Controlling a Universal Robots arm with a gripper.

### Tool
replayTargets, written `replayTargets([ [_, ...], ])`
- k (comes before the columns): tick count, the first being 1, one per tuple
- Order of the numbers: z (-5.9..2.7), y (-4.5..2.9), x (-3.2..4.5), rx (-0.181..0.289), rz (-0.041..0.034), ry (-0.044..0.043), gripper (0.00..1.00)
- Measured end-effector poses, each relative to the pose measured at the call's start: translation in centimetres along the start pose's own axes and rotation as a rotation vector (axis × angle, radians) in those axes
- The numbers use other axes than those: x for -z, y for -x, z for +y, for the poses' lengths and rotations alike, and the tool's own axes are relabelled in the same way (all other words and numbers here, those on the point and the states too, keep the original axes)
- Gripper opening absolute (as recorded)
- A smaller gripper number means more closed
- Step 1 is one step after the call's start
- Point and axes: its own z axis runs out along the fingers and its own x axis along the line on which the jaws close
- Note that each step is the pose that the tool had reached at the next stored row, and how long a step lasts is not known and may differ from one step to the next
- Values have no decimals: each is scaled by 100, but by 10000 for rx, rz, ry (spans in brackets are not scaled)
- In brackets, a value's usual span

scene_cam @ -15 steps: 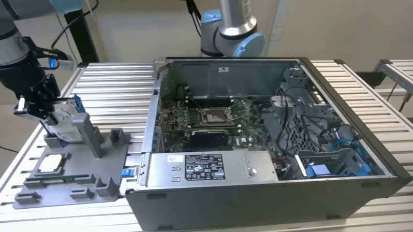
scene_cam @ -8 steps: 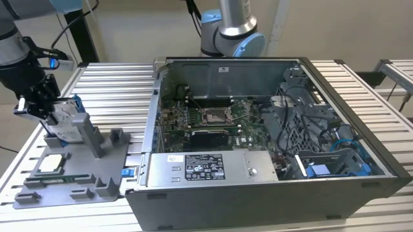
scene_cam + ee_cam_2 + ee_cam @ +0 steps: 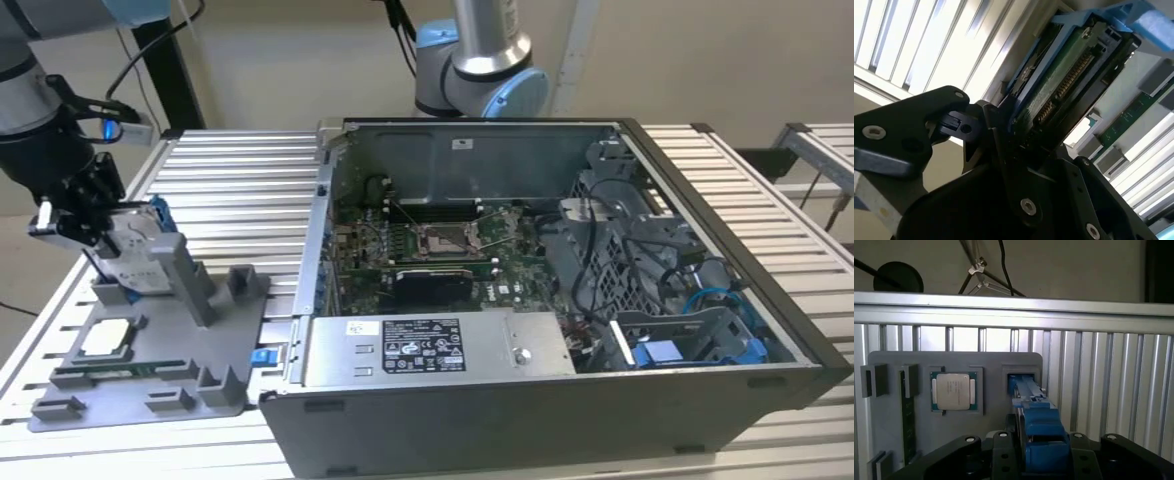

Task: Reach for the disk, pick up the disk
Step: 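Pick up the disk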

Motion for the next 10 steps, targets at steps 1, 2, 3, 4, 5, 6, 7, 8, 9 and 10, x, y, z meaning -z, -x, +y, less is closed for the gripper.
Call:
replayTargets([
  [1, 0, 1, 30, -13, 3, 8, 0],
  [2, 0, 2, 56, -27, 6, 12, 0],
  [3, -1, 3, 78, -49, 6, 11, 0],
  [4, -1, 4, 92, -73, 7, 10, 0],
  [5, -1, 4, 105, -91, 8, 11, 0],
  [6, -1, 5, 114, -101, 7, 10, 0],
  [7, -1, 5, 118, -105, 5, 9, 0],
  [8, -2, 5, 118, -107, 2, 8, 0],
  [9, -2, 5, 118, -107, 1, 7, 0],
  [10, -2, 5, 118, -108, 1, 8, 0],
])
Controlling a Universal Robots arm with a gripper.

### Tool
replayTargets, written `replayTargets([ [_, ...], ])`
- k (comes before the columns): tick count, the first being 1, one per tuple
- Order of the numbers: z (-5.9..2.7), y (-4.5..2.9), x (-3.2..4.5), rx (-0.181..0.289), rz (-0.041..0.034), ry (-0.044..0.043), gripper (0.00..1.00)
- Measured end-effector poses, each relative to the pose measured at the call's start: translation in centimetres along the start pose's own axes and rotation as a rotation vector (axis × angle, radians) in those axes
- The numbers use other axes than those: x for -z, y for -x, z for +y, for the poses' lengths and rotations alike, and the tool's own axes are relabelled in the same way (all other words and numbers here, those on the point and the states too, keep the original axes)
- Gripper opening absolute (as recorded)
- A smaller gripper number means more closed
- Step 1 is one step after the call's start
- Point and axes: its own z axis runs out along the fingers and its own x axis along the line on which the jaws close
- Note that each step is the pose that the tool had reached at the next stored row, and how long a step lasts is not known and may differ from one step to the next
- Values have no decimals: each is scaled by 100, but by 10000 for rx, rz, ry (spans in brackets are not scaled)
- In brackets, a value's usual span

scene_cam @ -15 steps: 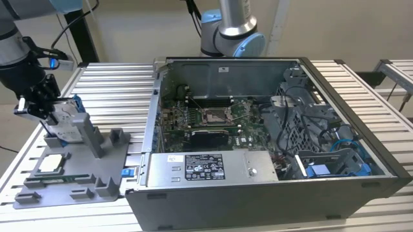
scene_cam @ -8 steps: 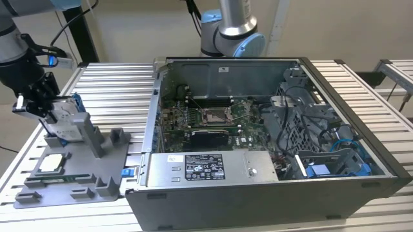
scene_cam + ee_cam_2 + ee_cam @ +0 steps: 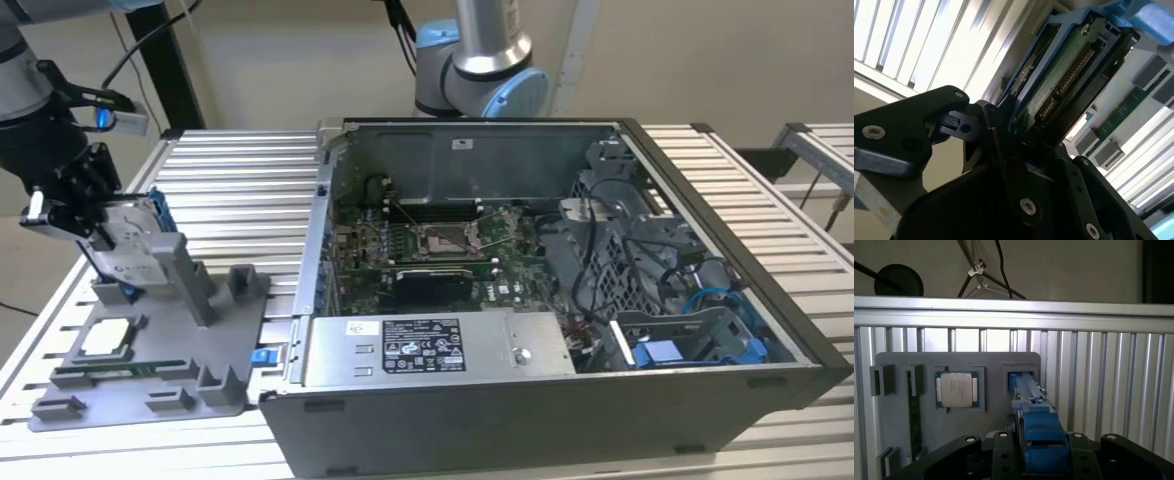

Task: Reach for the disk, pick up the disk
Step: 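Pick up the disk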

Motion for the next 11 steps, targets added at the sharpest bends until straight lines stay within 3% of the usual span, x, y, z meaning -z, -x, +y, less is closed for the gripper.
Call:
replayTargets([
  [4, 0, 0, 8, 0, 1, 3, 0],
  [8, -2, 0, 22, 1, 103, 21, 0],
  [9, -2, 0, 22, 0, 41, 21, 0],
  [11, -2, -2, 26, -14, -286, 19, 0],
])
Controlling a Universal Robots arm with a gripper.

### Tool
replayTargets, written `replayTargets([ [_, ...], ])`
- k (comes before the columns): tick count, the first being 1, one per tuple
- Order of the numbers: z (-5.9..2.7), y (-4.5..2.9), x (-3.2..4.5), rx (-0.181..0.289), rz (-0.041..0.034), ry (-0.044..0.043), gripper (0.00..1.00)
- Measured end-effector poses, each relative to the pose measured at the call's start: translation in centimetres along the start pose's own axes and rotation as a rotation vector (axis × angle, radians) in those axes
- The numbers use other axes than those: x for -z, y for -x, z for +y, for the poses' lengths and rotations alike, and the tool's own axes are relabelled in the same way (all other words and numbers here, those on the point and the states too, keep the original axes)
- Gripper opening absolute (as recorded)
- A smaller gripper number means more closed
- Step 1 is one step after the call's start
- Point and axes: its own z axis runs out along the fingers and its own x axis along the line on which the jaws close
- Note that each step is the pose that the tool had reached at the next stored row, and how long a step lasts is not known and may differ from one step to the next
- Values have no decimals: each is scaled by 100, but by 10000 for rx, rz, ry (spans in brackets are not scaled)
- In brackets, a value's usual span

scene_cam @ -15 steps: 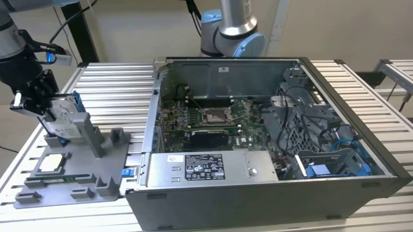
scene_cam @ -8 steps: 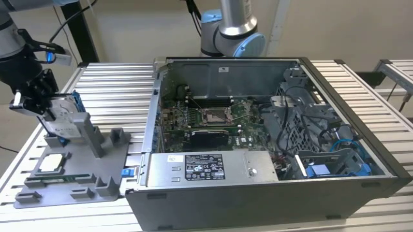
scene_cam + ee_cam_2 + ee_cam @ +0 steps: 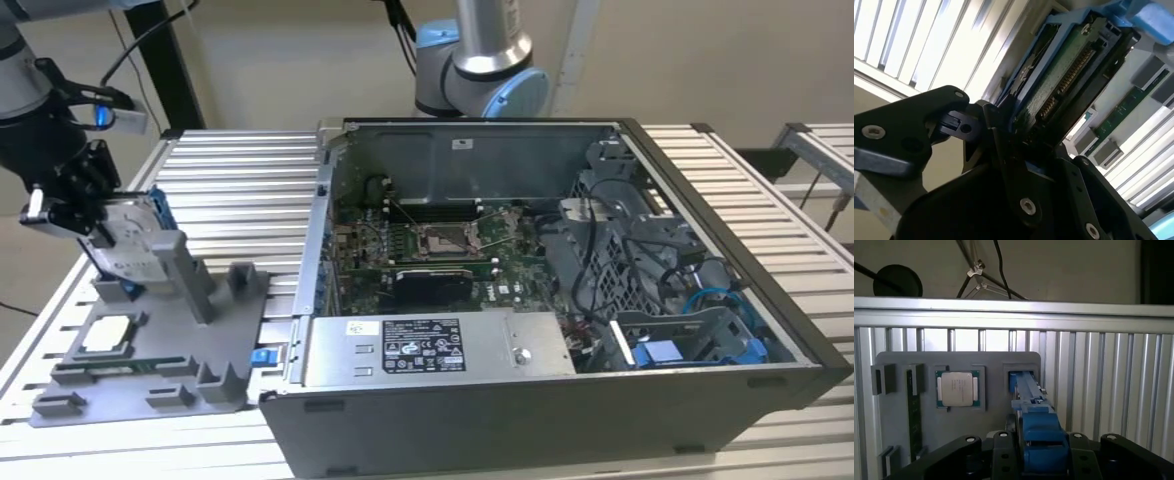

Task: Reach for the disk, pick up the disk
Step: 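Pick up the disk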

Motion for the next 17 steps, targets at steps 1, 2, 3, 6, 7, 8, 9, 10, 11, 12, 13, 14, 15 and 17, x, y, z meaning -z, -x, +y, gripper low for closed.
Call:
replayTargets([
  [1, 0, 1, 10, -7, -8, 1, 0],
  [2, 0, 2, 24, -11, -4, 3, 0],
  [3, -1, 2, 38, -12, 13, 3, 0],
  [6, -2, 5, 74, -11, 68, 1, 0],
  [7, -2, 10, 87, -14, 124, -1, 0],
  [8, -2, 13, 99, -13, 189, -1, 0],
  [9, -2, 13, 110, -13, 221, 2, 0],
  [10, -2, 13, 116, -14, 218, 2, 0],
  [11, -2, 13, 121, -15, 148, -1, 0],
  [12, -2, 13, 126, -19, 42, -1, 0],
  [13, -3, 13, 149, -20, 13, 3, 0],
  [14, -2, 14, 163, -22, 15, 2, 0],
  [15, -3, 14, 170, -22, 44, 1, 0],
  [17, -4, 15, 191, -21, 141, -1, 0],
])
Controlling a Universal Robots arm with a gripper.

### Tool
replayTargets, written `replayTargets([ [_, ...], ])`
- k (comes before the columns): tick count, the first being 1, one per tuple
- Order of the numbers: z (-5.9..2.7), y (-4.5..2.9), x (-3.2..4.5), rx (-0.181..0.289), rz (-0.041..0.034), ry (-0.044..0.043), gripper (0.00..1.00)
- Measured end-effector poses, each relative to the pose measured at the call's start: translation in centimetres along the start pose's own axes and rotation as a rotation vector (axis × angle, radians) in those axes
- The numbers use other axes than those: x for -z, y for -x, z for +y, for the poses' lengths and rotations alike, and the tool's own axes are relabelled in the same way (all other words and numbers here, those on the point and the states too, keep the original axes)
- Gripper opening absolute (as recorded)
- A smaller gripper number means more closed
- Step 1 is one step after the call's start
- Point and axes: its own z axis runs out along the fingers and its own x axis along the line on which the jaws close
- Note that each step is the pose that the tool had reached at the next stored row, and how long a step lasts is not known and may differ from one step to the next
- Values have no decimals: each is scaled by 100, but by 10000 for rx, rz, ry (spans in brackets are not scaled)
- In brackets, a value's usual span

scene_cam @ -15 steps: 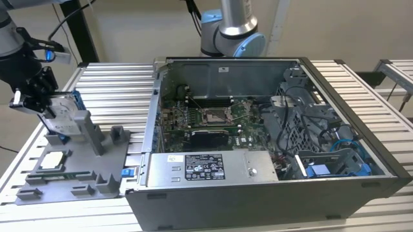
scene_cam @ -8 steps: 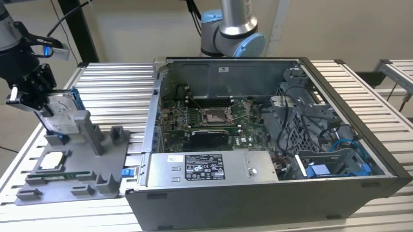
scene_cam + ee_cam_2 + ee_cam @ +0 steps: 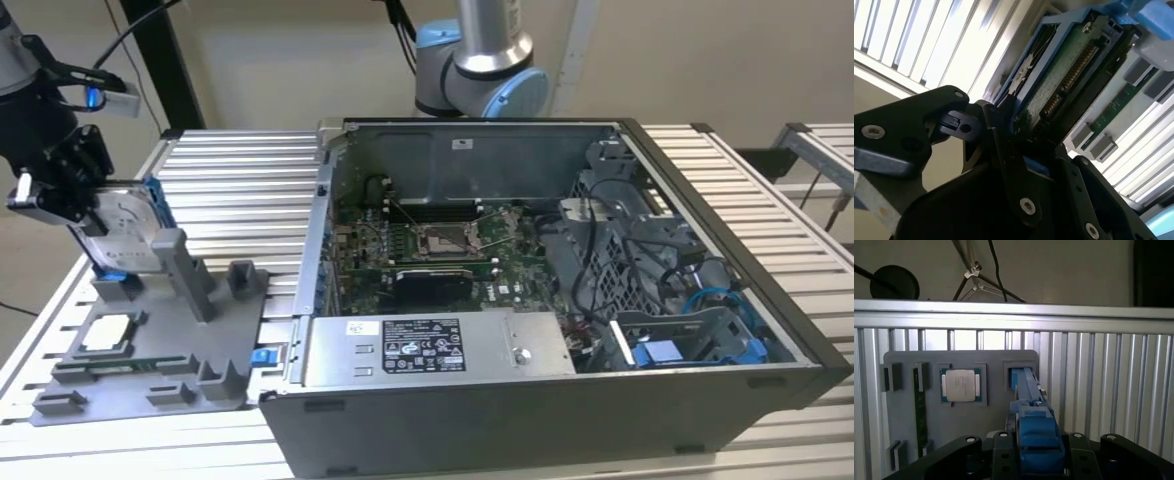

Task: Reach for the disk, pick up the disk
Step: 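Pick up the disk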

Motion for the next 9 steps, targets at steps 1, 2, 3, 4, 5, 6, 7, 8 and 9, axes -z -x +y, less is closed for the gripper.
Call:
replayTargets([
  [1, 0, -1, 3, 1, 10, 0, 0],
  [2, 0, -1, 3, 2, 10, 0, 0],
  [3, 0, 0, 3, 1, 10, 0, 0],
  [4, 0, 0, 3, 1, 9, 0, 0],
  [5, 0, 0, 4, 0, 5, 1, 0],
  [6, 0, 1, 4, 0, 3, 1, 0],
  [7, 1, 1, 4, -1, 1, 2, 0],
  [8, 0, 1, 4, -1, 0, 2, 0],
  [9, 1, 1, 4, -1, -1, 2, 0],
])
